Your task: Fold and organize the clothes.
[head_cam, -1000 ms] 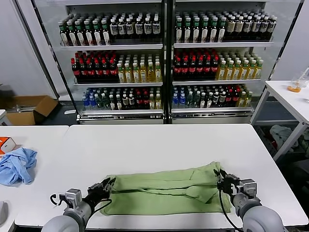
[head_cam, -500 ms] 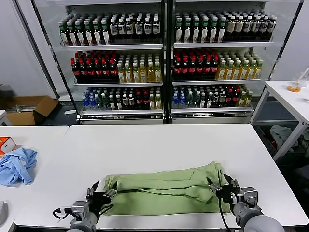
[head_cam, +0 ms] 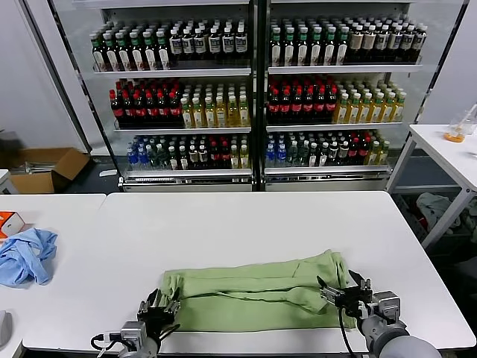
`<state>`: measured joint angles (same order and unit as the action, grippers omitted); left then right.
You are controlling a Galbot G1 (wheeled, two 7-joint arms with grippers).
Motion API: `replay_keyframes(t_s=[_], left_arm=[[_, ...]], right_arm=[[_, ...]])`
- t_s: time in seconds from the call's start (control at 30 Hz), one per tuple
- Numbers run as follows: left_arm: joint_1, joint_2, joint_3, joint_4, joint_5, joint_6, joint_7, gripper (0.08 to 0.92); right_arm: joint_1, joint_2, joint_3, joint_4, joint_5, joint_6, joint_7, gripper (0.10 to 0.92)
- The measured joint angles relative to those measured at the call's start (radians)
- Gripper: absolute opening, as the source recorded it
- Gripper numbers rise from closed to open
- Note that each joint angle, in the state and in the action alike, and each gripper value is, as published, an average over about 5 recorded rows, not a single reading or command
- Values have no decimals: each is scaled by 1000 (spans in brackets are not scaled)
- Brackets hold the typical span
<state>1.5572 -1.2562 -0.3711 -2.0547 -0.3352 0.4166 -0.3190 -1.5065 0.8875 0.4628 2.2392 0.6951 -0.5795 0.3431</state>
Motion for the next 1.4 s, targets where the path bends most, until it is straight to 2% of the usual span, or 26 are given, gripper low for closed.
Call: replay_keyframes(t_s=[0.3,0.43,0.63,1.03,1.23,1.4], left_arm=[[20,-6,-23,-12,-22,-6,37,194],[26,5,-53,-23,-47,-7,61,108],[30,41,-155,-26,-109,-5,86,94],[31,150,-461,-24,-304,29,114,94],[27,154,-543,-93,-499,78,116,94],[13,131,-547,-173,-659,104,124,94]], right_arm=[[-13,-7,11,18,3,0,1,823],[-13,-14,20,25,7,0,1,823],[-15,-22,32,35,12,0,1,823],[-15,-35,42,54,18,1,-1,823],[-13,-38,39,59,19,1,-1,823],[1,-49,26,63,18,1,-6,823]])
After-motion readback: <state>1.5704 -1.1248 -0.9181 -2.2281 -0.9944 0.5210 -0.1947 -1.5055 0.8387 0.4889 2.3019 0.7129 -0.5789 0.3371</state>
